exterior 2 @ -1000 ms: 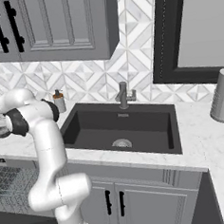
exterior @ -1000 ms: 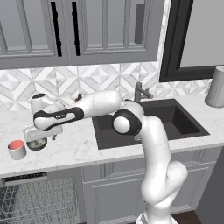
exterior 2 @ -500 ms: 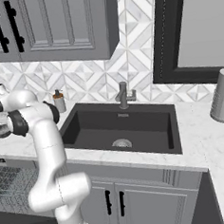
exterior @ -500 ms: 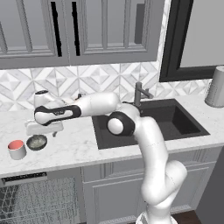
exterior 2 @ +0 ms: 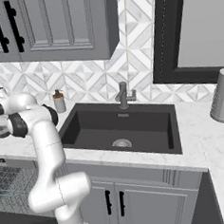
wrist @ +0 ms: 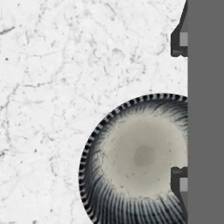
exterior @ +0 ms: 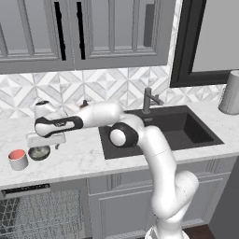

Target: Pick up the cup and bowl from the counter, place them in the dishwasher, and close the dishwasher door.

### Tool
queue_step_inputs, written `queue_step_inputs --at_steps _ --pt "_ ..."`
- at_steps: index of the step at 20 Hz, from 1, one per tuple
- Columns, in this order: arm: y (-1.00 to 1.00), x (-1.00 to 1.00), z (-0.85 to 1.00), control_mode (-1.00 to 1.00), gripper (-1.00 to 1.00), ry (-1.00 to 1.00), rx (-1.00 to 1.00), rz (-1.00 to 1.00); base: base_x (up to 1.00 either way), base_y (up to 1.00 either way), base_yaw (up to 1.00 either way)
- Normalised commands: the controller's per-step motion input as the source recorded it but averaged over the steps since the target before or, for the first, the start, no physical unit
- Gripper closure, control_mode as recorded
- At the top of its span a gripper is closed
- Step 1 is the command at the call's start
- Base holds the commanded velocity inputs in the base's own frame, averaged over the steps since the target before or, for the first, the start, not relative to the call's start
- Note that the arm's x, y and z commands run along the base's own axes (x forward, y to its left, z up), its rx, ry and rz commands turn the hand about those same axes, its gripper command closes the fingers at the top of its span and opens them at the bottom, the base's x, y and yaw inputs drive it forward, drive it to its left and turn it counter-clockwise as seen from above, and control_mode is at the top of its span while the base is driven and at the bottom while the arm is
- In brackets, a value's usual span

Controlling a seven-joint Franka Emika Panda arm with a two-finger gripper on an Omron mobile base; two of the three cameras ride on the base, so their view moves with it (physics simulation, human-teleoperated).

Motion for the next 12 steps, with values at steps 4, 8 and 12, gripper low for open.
queue_step_inputs --at_steps 4,8,12 --pt "0.0 0.0 -0.43 -1.0 -1.0 0.02 0.0 -0.01 0.0 0.0 0.0" --pt "0.0 0.0 -0.2 -1.0 -1.0 0.01 0.0 0.0 0.0 0.0 0.0" --pt "0.0 0.0 0.0 -1.0 -1.0 0.0 0.0 0.0 0.0 0.0 0.0"
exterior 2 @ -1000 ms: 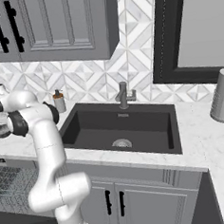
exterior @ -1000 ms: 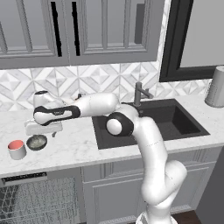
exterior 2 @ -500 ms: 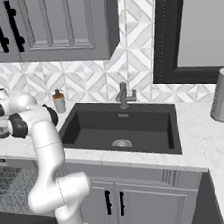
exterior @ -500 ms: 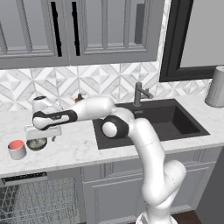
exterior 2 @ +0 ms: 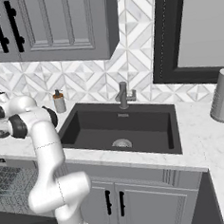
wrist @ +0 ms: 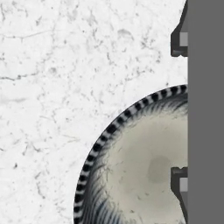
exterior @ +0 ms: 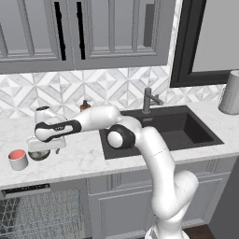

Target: Pick up the cup and bowl from the counter, place them in the dishwasher, and close the dishwasher door.

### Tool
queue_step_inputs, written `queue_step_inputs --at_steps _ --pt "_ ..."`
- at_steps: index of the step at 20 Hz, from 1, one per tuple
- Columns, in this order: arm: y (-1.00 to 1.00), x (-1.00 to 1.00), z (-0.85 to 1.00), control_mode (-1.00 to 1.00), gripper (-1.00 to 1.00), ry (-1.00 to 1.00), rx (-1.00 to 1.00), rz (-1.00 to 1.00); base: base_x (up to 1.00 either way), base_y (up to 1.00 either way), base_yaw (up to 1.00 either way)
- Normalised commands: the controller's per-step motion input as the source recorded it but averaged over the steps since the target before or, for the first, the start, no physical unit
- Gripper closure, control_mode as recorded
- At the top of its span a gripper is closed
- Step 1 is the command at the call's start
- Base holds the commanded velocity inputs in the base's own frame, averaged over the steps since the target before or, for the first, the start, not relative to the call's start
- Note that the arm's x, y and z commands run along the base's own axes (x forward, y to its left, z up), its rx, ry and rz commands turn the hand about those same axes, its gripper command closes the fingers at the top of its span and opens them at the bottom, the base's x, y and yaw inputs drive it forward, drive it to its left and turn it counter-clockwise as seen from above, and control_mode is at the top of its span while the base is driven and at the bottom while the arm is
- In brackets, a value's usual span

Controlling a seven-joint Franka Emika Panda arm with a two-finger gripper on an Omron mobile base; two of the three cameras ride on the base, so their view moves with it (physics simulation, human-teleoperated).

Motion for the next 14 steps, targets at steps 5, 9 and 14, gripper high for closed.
queue_step_inputs --at_steps 5,9,14 --pt "0.0 0.0 0.0 -1.0 1.0 0.0 0.0 0.0 0.0 0.0 0.0" --pt "0.0 0.0 0.0 -1.0 1.0 0.0 0.0 0.0 0.0 0.0 0.0" --pt "-0.18 0.0 0.0 -1.0 1.0 0.0 0.01 -0.05 0.0 0.0 0.0"
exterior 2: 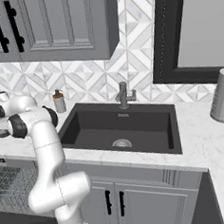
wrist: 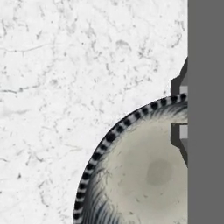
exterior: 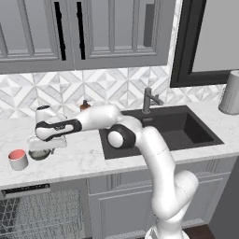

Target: Pick up the cup and bowl from the counter, place them in the dishwasher, and close the dishwasher door.

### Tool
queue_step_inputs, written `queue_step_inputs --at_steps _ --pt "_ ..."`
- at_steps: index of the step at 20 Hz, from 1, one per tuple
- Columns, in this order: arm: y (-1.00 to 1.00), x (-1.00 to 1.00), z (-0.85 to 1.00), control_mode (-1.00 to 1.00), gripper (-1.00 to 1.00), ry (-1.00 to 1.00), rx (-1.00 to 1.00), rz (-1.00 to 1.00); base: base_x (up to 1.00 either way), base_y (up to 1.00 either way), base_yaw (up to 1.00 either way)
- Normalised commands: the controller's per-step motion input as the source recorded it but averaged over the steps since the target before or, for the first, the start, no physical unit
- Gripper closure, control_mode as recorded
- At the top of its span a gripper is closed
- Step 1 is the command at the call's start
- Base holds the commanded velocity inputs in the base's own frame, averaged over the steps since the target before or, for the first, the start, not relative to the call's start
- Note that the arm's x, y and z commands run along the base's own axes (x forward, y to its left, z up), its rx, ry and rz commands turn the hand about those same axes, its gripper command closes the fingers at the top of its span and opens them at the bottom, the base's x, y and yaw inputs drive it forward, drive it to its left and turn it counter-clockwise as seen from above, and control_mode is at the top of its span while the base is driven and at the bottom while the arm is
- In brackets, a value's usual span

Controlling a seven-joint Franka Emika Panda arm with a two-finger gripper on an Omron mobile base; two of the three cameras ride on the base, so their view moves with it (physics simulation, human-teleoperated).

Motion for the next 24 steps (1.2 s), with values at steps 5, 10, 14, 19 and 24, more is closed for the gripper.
queue_step_inputs --at_steps 5,10,14,19,24 --pt "-0.8 -0.25 0.12 -1.0 1.0 -0.01 0.15 -0.17 0.0 0.0 0.0" --pt "-0.92 -0.92 0.19 -1.0 1.0 -0.02 0.18 -0.13 0.0 0.0 0.0" --pt "-0.83 -1.0 0.17 -1.0 1.0 -0.08 0.18 -0.11 0.0 0.0 0.0" --pt "-0.36 -1.0 0.53 -1.0 1.0 -0.18 0.12 -0.03 0.0 0.0 0.0" --pt "0.01 -1.0 0.84 -1.0 1.0 -0.12 0.02 0.0 0.0 0.0 0.0"
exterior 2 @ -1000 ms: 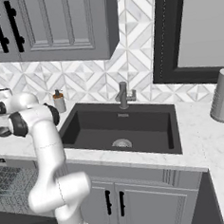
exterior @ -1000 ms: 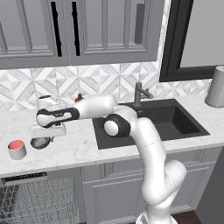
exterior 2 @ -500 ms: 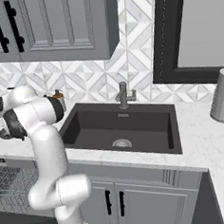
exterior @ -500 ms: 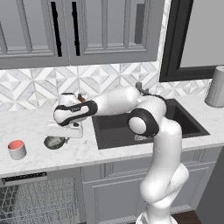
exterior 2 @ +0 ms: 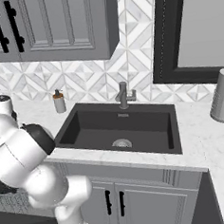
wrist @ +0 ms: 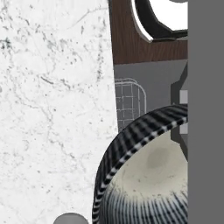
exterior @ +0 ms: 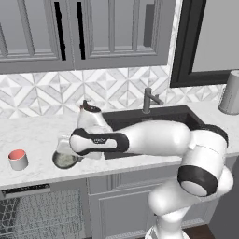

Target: Pick up the cup and bowl from the counter, place them in the dishwasher, and close the dishwasher door.

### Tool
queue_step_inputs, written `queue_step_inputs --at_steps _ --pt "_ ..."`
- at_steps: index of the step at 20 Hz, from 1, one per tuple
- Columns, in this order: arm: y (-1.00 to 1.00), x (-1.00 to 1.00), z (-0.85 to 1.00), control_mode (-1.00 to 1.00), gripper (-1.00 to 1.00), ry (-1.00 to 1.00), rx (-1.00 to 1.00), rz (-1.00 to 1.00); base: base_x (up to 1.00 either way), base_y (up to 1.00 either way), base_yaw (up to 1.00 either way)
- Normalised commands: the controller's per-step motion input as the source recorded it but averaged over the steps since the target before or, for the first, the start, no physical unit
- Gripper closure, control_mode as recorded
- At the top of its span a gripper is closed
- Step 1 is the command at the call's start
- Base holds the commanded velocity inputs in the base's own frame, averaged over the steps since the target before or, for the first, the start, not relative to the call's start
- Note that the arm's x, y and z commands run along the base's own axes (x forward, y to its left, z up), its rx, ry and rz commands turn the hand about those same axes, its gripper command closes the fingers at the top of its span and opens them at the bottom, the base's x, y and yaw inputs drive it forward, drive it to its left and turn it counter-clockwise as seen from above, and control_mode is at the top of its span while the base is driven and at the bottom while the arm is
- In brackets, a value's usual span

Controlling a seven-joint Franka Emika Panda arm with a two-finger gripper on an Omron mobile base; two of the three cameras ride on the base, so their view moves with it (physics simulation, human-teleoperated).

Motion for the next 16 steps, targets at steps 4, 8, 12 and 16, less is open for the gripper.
queue_step_inputs --at_steps 4,8,12,16 --pt "0.37 -0.74 0.87 -1.0 1.0 0.02 -0.18 -0.01 0.0 0.0 0.0" --pt "0.5 -0.5 0.69 -1.0 1.0 0.15 -0.33 -0.06 0.0 0.0 0.0" --pt "0.46 -0.33 0.22 -1.0 1.0 0.29 -0.34 -0.04 0.0 0.0 0.0" --pt "0.18 -0.17 -0.08 -1.0 1.0 0.06 -0.09 0.0 0.0 0.0 0.0"
